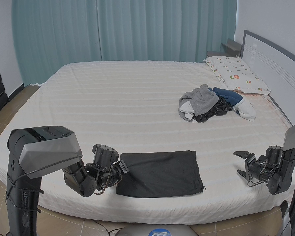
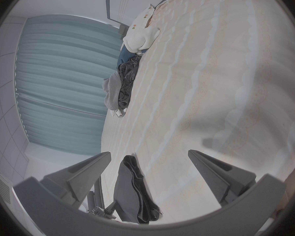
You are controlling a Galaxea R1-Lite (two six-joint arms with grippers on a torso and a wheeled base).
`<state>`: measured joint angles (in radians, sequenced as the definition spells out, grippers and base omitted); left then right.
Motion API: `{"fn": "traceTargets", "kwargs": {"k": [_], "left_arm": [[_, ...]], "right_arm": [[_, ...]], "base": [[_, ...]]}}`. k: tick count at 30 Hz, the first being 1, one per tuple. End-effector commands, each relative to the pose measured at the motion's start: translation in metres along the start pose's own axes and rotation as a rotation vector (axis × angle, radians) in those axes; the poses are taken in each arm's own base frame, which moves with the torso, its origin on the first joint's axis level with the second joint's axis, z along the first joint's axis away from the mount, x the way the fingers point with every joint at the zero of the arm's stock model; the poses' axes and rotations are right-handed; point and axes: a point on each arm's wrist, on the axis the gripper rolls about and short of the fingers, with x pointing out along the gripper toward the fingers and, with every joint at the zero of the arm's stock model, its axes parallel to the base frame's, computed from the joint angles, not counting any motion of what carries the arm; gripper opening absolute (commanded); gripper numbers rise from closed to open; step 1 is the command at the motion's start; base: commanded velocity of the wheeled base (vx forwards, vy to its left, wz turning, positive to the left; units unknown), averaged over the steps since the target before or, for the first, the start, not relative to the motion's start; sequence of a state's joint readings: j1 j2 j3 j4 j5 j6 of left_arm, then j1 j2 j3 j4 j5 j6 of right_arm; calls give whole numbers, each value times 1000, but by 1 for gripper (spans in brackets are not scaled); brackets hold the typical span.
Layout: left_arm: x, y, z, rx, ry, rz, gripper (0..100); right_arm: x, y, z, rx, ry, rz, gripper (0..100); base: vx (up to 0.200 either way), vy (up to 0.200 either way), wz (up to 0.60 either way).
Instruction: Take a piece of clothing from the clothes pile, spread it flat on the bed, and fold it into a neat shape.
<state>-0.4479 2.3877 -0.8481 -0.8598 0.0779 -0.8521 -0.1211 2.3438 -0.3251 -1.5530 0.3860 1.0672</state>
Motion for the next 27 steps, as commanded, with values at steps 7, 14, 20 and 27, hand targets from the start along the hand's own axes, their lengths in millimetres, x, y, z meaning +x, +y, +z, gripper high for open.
{"fn": "traceTargets", "kwargs": {"k": [7, 14, 20, 27], "left_arm": [[0, 3, 6, -13, -14, 7, 0], [0, 6, 10, -21, -22, 12, 0], [0, 11, 15, -32, -32, 23, 0], [0, 15, 20, -44, -43, 32, 0]], "right_arm": [[0, 0, 0, -3, -3, 7, 100], [0, 0, 0, -3, -3, 7, 100], [0, 0, 0, -2, -2, 5, 100], [0, 0, 0, -2, -2, 5, 100]], "base": [[0, 200, 0], [0, 200, 0], [0, 200, 0], [0, 200, 0]]}}
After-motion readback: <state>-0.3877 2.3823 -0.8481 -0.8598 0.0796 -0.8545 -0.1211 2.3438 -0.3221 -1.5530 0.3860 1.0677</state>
